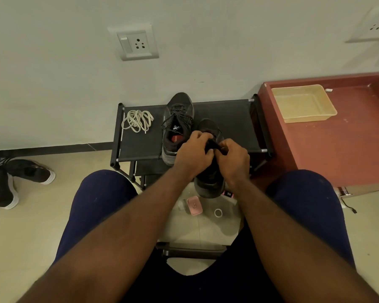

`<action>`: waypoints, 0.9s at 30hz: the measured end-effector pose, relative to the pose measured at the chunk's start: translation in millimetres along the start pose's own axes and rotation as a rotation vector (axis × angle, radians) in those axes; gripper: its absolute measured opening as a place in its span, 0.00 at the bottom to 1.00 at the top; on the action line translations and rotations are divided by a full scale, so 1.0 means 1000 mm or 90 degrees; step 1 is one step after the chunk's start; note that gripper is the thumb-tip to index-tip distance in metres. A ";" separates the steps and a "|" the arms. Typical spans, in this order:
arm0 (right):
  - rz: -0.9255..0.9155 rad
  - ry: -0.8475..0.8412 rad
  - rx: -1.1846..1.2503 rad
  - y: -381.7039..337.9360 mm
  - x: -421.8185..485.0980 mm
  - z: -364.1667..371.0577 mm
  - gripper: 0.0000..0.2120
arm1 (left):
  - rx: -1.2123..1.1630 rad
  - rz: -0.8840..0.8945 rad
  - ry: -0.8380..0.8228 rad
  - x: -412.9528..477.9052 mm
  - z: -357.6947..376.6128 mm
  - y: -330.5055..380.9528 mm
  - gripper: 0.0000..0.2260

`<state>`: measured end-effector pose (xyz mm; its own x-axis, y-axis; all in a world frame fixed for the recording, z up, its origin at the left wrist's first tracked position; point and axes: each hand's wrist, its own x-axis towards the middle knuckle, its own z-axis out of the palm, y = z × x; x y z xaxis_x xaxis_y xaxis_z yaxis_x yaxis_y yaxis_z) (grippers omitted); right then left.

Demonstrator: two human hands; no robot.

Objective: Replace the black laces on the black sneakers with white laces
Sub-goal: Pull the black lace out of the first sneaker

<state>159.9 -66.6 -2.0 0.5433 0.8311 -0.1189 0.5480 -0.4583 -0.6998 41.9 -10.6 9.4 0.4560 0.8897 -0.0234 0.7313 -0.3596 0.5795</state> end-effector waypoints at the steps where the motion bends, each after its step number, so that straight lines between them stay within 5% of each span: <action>1: -0.005 -0.008 -0.001 0.000 -0.001 0.000 0.05 | 0.043 0.008 -0.005 0.002 0.000 0.002 0.15; 6: -0.033 -0.040 0.006 0.001 -0.001 -0.002 0.05 | 0.058 0.014 0.023 0.009 0.001 0.003 0.07; 12: -0.011 -0.007 0.019 0.001 0.001 -0.001 0.04 | -0.438 -0.273 0.149 -0.003 0.000 -0.008 0.07; 14: -0.007 -0.002 0.014 0.001 0.002 -0.001 0.04 | -0.356 -0.213 0.161 -0.007 -0.001 -0.006 0.01; 17: -0.012 -0.014 0.001 0.001 0.003 -0.001 0.04 | -0.135 -0.052 0.067 -0.005 -0.004 -0.002 0.20; 20: -0.012 -0.022 0.003 0.000 0.004 -0.001 0.06 | 0.090 0.004 -0.020 0.000 -0.006 0.005 0.18; 27: -0.009 -0.026 0.013 0.004 0.002 -0.001 0.05 | 0.024 -0.030 0.073 0.006 0.001 0.005 0.07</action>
<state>163.6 -67.3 -4.6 0.5083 0.8502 -0.1374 0.5420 -0.4398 -0.7162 49.0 -7.4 11.5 0.3613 0.9313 0.0452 0.7696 -0.3253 0.5494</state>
